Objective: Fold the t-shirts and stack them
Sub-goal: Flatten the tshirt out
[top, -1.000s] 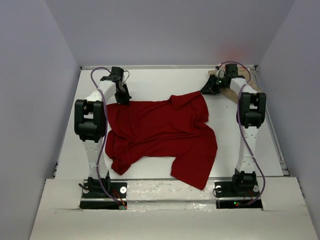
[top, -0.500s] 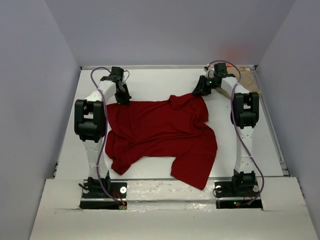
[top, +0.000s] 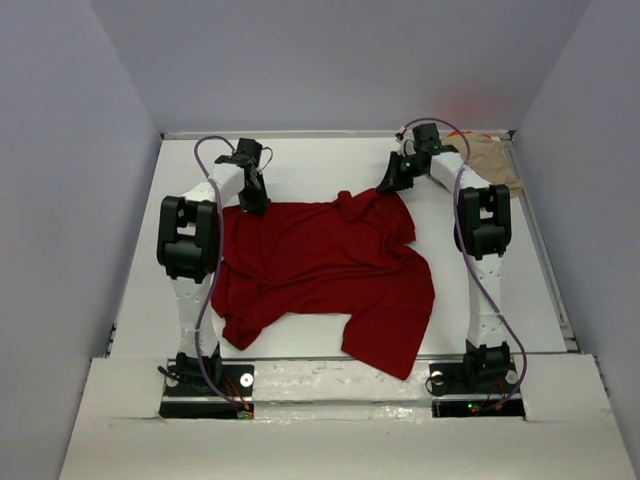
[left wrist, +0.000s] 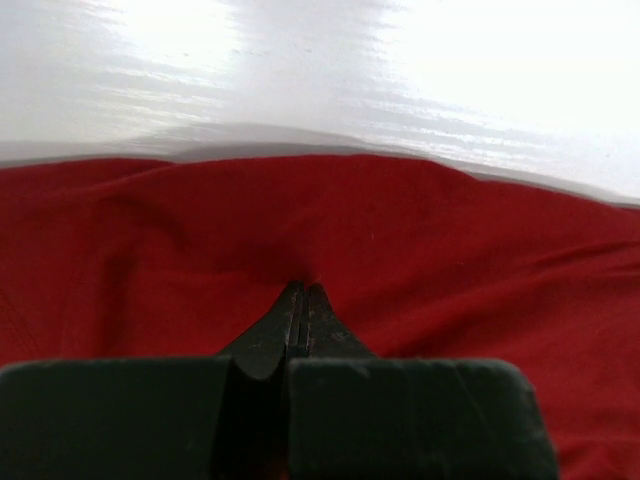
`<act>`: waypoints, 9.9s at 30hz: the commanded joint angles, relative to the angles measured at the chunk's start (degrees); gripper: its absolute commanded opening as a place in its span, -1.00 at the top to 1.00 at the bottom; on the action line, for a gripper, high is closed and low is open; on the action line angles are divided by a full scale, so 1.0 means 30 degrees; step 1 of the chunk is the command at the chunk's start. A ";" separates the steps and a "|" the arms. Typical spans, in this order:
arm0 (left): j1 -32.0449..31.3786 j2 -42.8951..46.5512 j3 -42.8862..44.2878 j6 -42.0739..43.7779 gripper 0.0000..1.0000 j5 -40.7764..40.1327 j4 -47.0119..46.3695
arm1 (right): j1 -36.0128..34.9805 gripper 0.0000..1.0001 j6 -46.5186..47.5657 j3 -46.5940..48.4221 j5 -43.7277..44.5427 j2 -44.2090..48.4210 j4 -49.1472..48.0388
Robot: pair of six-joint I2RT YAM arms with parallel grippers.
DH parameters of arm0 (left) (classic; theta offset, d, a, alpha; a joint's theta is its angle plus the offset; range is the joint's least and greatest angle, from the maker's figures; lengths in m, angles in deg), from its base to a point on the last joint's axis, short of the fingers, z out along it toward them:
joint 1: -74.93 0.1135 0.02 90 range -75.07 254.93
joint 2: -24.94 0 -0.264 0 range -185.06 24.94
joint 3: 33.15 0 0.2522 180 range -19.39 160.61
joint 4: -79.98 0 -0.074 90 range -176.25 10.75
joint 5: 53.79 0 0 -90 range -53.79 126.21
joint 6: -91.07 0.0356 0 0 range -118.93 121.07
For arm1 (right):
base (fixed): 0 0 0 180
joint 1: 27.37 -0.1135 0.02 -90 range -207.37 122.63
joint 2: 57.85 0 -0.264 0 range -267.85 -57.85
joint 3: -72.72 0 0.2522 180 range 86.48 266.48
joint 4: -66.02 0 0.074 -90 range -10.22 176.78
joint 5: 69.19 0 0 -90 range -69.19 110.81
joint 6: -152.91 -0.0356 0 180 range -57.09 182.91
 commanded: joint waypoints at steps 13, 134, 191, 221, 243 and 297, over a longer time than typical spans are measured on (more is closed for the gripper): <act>-0.1113 0.0064 0.0943 0.0855 1.00 -0.0734 0.0640 | 0.0042 1.00 0.0341 0.7287 0.7075 -0.1793 0.1459; -0.4044 -0.8697 1.2341 0.0181 1.00 1.3945 -0.4779 | -0.0632 -0.30 0.1835 -0.2318 0.7694 0.6702 -0.1293; -0.3396 -0.8506 1.4759 -0.0260 -0.98 0.8273 -0.5306 | -0.4177 1.00 0.1512 -0.7155 0.8861 0.7704 -0.1030; -0.1638 0.5911 0.2381 0.1088 -0.82 0.1159 -0.2523 | -0.1511 1.00 0.2480 -0.1087 0.7900 0.3331 0.0260; -0.1263 1.2987 -0.3578 -0.2046 -0.98 0.0103 -0.6544 | -0.1511 1.00 0.2567 -0.3519 0.7693 0.6730 -0.1117; -0.1553 0.5337 -0.0434 -0.0258 -0.98 -0.3429 -0.2025 | -0.1160 0.60 0.3095 0.1900 0.7811 0.0695 -0.0033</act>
